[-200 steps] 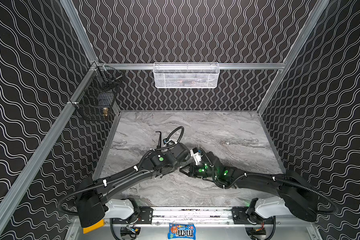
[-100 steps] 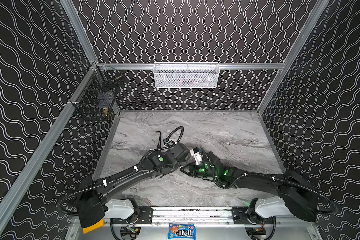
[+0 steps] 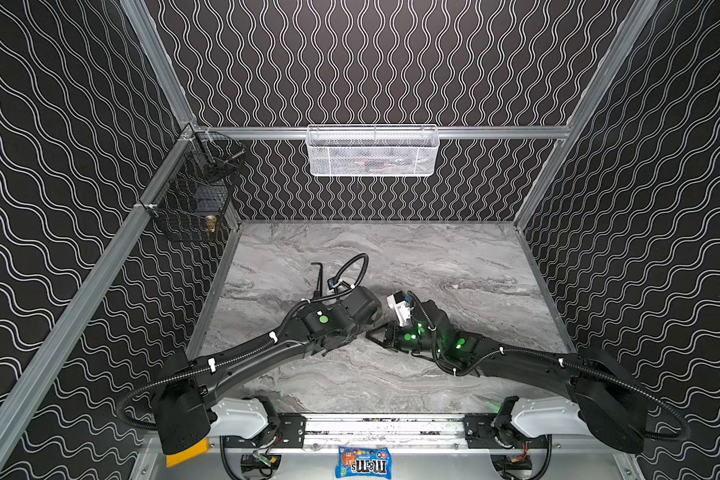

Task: Unlock with the key
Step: 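Guide the silver key tip into the padlock's bottom keyhole with the right gripper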

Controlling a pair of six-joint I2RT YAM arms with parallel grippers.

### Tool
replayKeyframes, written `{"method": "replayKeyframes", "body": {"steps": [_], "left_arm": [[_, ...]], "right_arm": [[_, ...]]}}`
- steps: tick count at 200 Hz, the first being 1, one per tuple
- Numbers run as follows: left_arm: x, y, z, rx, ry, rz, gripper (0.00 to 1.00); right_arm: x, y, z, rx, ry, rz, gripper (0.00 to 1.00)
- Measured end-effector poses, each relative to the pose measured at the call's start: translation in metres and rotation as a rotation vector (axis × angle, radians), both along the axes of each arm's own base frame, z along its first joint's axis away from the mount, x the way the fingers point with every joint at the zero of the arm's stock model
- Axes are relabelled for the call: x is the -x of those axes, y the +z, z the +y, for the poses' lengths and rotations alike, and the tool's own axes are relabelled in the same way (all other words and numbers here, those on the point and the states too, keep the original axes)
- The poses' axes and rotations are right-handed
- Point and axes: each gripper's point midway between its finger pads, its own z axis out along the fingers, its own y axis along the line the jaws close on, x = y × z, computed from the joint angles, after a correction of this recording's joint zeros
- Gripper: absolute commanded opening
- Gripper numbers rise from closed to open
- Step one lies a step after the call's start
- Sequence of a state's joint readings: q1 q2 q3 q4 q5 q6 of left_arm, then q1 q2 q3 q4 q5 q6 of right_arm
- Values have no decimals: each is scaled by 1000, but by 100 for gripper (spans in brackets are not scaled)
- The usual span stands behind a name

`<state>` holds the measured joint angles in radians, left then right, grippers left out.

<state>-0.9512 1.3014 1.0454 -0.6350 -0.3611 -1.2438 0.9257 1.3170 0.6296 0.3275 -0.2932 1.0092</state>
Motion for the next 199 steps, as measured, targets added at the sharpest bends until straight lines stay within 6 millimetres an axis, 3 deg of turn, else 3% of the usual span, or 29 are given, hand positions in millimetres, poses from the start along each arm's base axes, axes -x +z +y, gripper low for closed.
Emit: {"method": "replayKeyframes", "body": {"steps": [78,199], "left_arm": [[5,5,3,147,103,10,2],[8,-5,-1,305,203,40,0]], "right_arm": [[2,6,0,3,-53,-32,0],[1,2,4,72,-118,-54,0]]}}
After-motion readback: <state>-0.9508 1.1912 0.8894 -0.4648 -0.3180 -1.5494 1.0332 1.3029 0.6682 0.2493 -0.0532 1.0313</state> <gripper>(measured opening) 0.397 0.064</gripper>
